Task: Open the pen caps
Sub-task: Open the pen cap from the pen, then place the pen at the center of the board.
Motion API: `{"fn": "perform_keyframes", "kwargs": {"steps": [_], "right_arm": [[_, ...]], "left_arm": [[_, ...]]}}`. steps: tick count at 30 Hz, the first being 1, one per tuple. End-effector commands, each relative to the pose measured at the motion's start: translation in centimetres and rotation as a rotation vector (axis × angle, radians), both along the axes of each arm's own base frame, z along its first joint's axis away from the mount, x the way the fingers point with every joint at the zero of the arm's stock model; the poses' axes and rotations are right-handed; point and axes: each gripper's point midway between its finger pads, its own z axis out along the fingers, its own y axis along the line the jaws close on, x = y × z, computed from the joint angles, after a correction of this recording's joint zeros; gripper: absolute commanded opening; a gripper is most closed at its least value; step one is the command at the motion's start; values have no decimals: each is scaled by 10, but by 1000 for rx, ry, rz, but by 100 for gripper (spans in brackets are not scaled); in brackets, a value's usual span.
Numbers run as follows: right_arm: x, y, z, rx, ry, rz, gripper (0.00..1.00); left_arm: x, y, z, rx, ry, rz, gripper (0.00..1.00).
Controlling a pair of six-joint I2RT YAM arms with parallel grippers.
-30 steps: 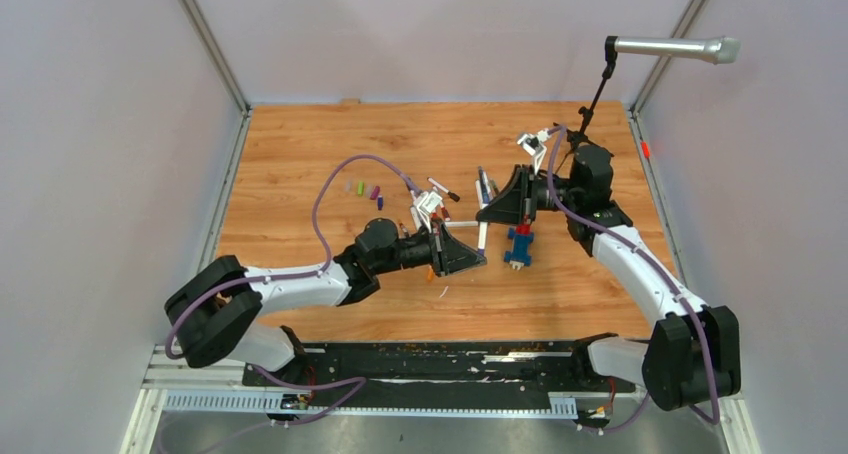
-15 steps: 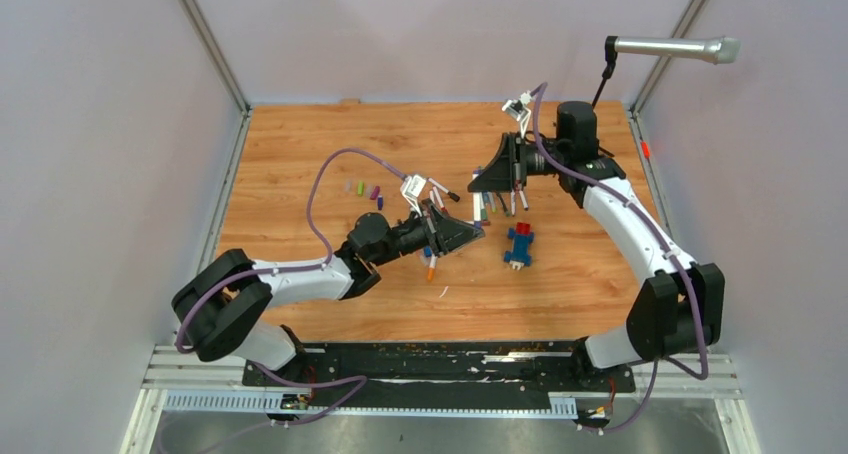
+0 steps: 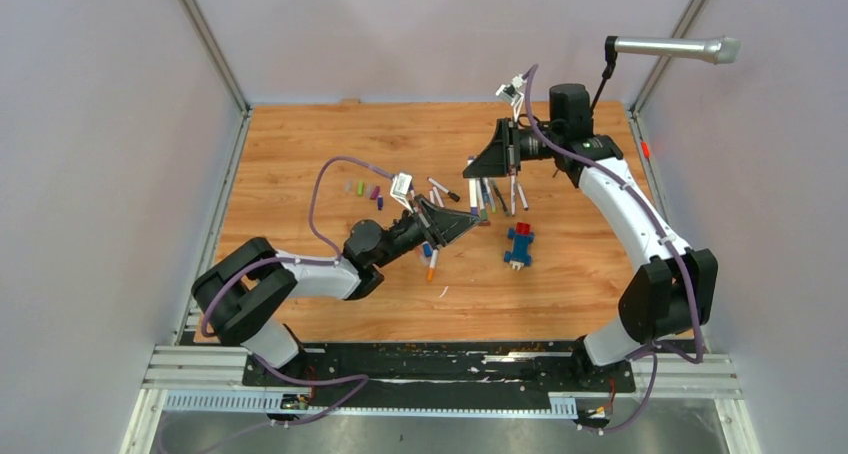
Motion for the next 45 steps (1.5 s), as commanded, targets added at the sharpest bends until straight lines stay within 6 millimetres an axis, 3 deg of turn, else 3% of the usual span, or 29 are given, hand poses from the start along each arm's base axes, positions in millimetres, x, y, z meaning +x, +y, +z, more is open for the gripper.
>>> {"fn": "perform_keyframes", "kwargs": {"steps": [1, 13, 17, 21, 25, 34, 38, 45], "right_arm": [[67, -14, 75, 40, -414, -215, 0], [98, -13, 83, 67, -382, -237, 0], [102, -15, 79, 46, -389, -251, 0], [106, -34, 44, -59, -412, -320, 0], [108, -66, 2, -189, -448, -398, 0], [113, -139, -110, -552, -358, -474, 2], [121, -158, -154, -694, -286, -469, 5], [145, -178, -205, -847, -153, -446, 9]], "left_arm": [[-87, -10, -106, 270, 215, -386, 0], [-104, 8, -132, 425, 203, -410, 0], [-104, 18, -128, 437, 179, -366, 0], [-91, 27, -120, 474, 129, -275, 0], [-73, 39, -111, 584, 56, -169, 0], [-25, 95, -87, 763, -28, 134, 0], [-13, 114, -76, 770, -42, 237, 0], [-8, 133, -86, 816, -9, 305, 0]]}}
